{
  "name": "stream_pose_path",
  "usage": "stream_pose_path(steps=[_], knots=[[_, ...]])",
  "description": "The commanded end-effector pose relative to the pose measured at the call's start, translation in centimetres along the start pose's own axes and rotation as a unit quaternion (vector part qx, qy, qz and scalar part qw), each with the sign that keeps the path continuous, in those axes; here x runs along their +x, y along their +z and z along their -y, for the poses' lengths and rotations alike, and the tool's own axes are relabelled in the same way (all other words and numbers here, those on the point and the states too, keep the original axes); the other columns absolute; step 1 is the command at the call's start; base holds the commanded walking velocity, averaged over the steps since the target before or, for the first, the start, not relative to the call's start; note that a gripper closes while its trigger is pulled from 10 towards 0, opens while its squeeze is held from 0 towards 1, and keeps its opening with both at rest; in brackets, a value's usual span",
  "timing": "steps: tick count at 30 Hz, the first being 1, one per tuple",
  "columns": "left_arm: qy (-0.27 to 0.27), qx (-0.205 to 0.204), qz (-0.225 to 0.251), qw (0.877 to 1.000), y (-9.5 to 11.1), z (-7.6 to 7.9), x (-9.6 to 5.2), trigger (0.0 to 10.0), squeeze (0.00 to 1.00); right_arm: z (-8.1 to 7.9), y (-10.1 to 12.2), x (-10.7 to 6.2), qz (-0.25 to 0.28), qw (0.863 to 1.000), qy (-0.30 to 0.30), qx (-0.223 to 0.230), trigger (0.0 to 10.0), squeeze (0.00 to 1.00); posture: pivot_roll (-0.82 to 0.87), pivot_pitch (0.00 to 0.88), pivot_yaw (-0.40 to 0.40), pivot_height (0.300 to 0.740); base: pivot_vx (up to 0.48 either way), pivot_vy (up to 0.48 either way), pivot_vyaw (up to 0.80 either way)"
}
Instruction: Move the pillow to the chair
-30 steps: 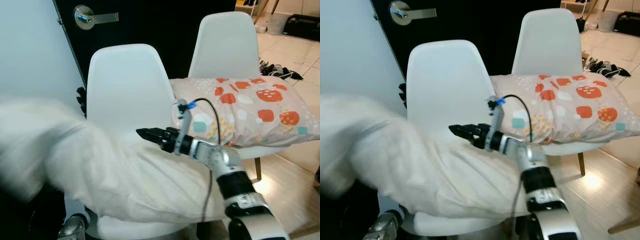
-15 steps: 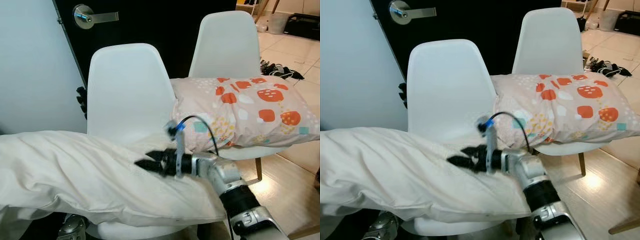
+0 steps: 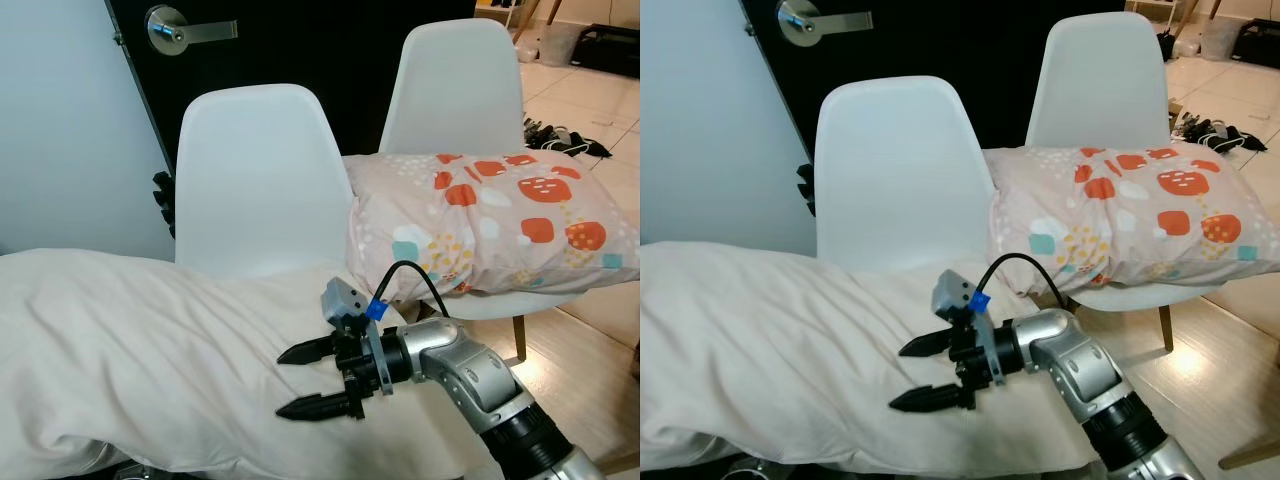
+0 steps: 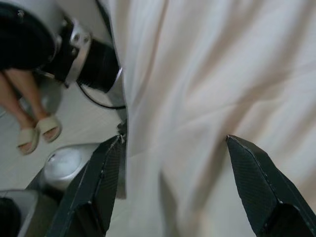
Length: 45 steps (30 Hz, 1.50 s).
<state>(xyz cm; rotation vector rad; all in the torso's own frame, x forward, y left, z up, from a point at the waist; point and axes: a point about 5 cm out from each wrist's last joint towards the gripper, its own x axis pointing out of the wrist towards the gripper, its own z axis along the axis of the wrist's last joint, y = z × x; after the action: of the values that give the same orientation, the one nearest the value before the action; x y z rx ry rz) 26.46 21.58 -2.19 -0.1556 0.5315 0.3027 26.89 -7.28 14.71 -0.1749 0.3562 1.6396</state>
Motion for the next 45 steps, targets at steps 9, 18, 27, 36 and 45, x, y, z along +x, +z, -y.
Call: stream_pose_path(steps=[9,18,27,36,45], knots=[[-0.022,-0.014,0.008,1.0,0.9,1.4,0.3,10.0,0.0,4.2,-0.9,3.2,-0.088,0.972,-0.207,-0.064,10.0,0.0,-0.06,0.082,0.041,0.51,0.0,0.0,0.0],[-0.032,-0.021,0.015,0.999,1.1,2.0,0.3,10.0,0.0,5.6,0.2,3.7,-0.048,0.958,-0.278,-0.051,0.0,0.0,-0.05,0.077,0.041,0.51,0.0,0.0,0.0],[-0.048,-0.02,0.034,0.998,1.6,2.9,0.3,10.0,0.0,6.8,0.9,3.3,-0.019,0.949,-0.312,-0.031,0.0,0.0,-0.05,0.076,0.036,0.51,0.0,0.0,0.0],[-0.117,0.026,0.047,0.992,1.9,4.9,0.0,10.0,0.0,8.3,3.6,1.6,0.097,0.92,-0.378,0.03,0.0,0.0,-0.05,0.079,0.035,0.51,0.0,0.0,0.0],[-0.418,0.158,0.172,0.878,4.6,12.7,-4.4,10.0,0.0,10.1,6.6,-1.8,0.233,0.871,-0.417,0.112,0.0,0.0,-0.04,0.081,0.029,0.51,0.0,0.0,0.0]])
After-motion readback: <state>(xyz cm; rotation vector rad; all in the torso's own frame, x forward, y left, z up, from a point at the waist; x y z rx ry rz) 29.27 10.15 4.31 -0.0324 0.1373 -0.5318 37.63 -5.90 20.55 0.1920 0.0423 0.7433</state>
